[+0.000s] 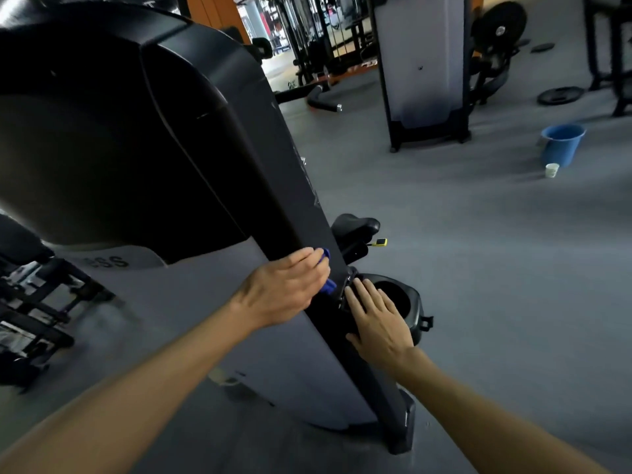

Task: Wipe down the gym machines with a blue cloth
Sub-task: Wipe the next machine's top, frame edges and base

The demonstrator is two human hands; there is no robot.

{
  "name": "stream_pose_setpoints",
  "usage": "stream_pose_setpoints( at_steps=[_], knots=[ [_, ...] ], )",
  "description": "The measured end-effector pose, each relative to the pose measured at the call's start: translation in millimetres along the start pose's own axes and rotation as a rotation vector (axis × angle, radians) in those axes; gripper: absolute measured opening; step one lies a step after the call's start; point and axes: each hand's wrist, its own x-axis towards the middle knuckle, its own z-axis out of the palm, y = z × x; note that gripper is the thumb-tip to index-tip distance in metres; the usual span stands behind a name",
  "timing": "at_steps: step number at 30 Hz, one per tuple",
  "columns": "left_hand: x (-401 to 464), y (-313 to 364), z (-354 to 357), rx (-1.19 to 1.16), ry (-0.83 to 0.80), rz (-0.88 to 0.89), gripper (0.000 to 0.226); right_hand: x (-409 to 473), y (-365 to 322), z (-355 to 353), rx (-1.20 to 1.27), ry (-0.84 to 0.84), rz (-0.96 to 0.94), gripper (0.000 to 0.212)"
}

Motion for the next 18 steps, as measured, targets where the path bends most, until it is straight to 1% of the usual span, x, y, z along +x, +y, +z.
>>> stream_pose_setpoints(
  at_steps=[2, 5, 8, 10, 12, 14, 15, 16, 18],
  knots=[
    [1, -27, -8, 0.056, 0.078, 0.005, 0.045, 1, 5, -4, 0.001, -0.034, -0.020, 0.095],
    [-4, -67, -18, 0.199, 0.140, -0.055, 0.048, 5, 10, -8, 0.004, -0.023, 0.000, 0.097],
    [-2, -58, -7, 0.250, 0.200, -0.129, 0.047, 7, 6, -6, 0.018, 0.016, 0.073, 0.100],
    [5, -20, 12, 0.247, 0.150, -0.117, 0.043, 7, 3, -3, 0.014, 0.039, 0.100, 0.100],
    [11, 28, 30, 0.161, 0.051, -0.004, 0.043, 7, 3, -2, 0.014, 0.033, 0.102, 0.099],
    [16, 60, 35, 0.030, -0.069, 0.073, 0.055, 7, 7, -2, 0.008, 0.028, 0.089, 0.099],
    [17, 66, 34, -0.005, -0.114, 0.086, 0.057, 6, 9, -1, 0.006, 0.033, 0.090, 0.099],
    [18, 64, 34, -0.015, -0.134, 0.103, 0.054, 5, 10, -1, 0.011, 0.032, 0.092, 0.099],
    [18, 42, 27, -0.009, -0.088, 0.117, 0.044, 3, 11, -2, 0.019, 0.031, 0.091, 0.100]
  ],
)
